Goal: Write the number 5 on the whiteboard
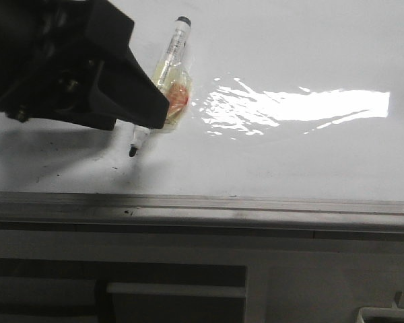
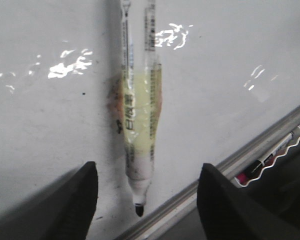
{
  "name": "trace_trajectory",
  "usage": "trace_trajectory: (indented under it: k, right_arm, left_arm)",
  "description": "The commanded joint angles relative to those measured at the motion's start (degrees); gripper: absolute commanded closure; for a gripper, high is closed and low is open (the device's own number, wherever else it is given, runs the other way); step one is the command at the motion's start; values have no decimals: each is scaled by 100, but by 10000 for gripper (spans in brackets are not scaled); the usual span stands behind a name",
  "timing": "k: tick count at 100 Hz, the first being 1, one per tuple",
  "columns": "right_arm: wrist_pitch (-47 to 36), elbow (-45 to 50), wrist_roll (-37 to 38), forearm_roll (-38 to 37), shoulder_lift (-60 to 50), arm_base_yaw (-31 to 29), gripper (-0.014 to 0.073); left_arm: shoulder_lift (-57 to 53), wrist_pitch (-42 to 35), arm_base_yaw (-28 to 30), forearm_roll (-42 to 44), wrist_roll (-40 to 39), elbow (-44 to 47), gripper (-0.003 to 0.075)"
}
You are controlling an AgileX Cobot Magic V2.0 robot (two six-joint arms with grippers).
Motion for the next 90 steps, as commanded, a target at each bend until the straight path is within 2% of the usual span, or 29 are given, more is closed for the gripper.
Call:
trace_trajectory:
  k: [1,9,19,45,56,66,78,90]
  right_arm:
    - [-406,-194,-58,-13,100,10,176]
    - [-406,-194,-58,-13,100,10,176]
    - [-406,-194,-58,-13,100,10,176]
    - [-221,-194,-84,154,100,91,176]
    - [-199,-194,-425,385,100,269,176]
    - [-199,-194,-942,891,100,497,176]
    - [-40,-194,-1796,1557,120,893,176]
    - [142,-194,-2563,2154,284,1348,176]
  left_arm:
    - [48,-482,-46,-97,1,-196,321]
    - [176,-507,-46,-97,1,-196,332]
    - [306,-507,-46,-97,1,-196,406]
    - [361,-485,-46,-85,1,-196,743]
    - [361,-409,-46,-59,13,-196,741]
    - [302,-204,-55,239,13,-196,741]
    - [68,311,-68,1045,86,-196,741]
    - [-220,894,-300,1878,668,-196,741]
